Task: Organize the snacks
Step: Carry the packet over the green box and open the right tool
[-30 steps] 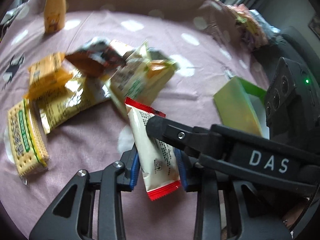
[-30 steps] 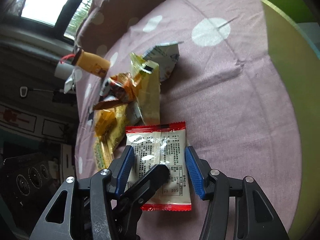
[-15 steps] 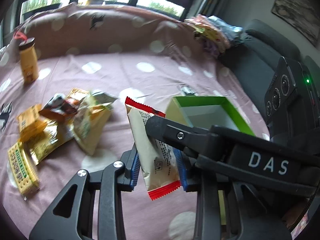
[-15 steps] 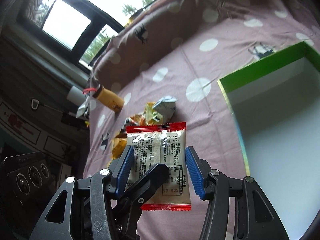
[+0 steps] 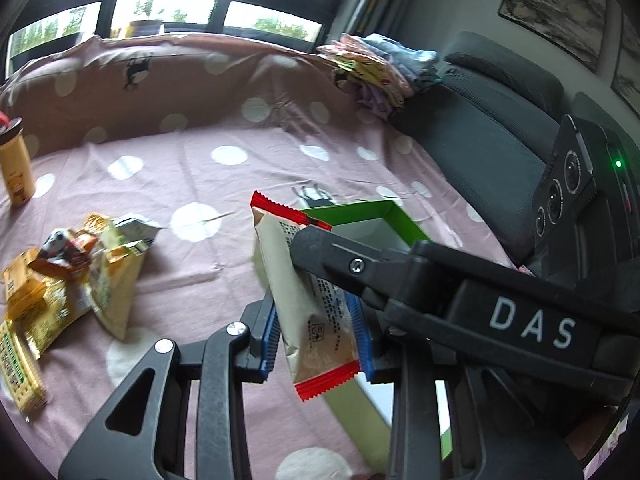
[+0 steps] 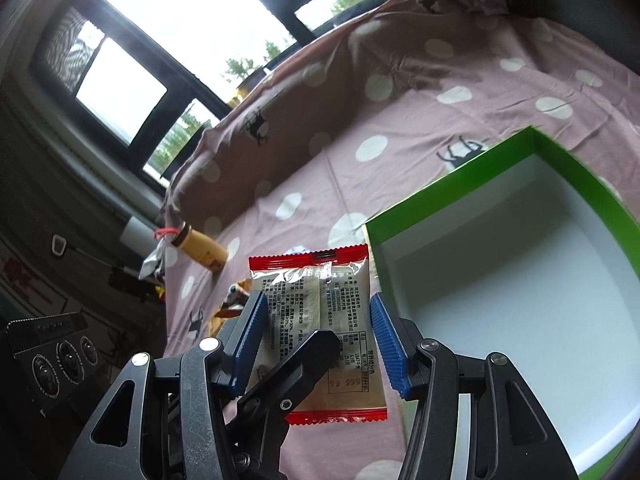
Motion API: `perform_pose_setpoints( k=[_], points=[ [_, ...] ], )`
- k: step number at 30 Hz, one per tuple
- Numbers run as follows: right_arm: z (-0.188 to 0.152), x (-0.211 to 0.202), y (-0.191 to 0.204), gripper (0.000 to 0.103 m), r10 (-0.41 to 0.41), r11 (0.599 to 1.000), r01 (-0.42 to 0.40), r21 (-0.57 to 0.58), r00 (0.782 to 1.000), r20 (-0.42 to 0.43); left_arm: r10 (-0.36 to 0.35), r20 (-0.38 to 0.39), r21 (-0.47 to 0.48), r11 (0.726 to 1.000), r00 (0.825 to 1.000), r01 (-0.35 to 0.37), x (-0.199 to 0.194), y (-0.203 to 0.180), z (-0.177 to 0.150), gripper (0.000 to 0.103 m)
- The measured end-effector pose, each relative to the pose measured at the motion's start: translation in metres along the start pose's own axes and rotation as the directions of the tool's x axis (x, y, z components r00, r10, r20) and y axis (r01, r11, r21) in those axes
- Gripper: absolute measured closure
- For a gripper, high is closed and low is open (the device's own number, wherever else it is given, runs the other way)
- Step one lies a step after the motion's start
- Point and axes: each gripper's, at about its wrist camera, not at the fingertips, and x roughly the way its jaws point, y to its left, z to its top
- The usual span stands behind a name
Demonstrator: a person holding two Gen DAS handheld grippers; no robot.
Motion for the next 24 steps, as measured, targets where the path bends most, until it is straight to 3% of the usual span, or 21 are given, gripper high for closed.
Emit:
perform_pose_setpoints(
  k=[12,24],
  points=[
    [0.01,-0.032,-0.039,0.047,-0.107,0.992,0.102,0.068,0.99,0.086,-0.124,-0.047,0.056,0.99,0.991,0.126,0.03,-0.036,0.005,0.072],
    [0.015,-0.028,-0.075,0.047,-0.207,0.967,0.198,0.161,0.978,0.04,-0.22,-0.16,-0.014,0.975,0.962,0.22,0.073,-0.048,0.001,0.074]
  ],
)
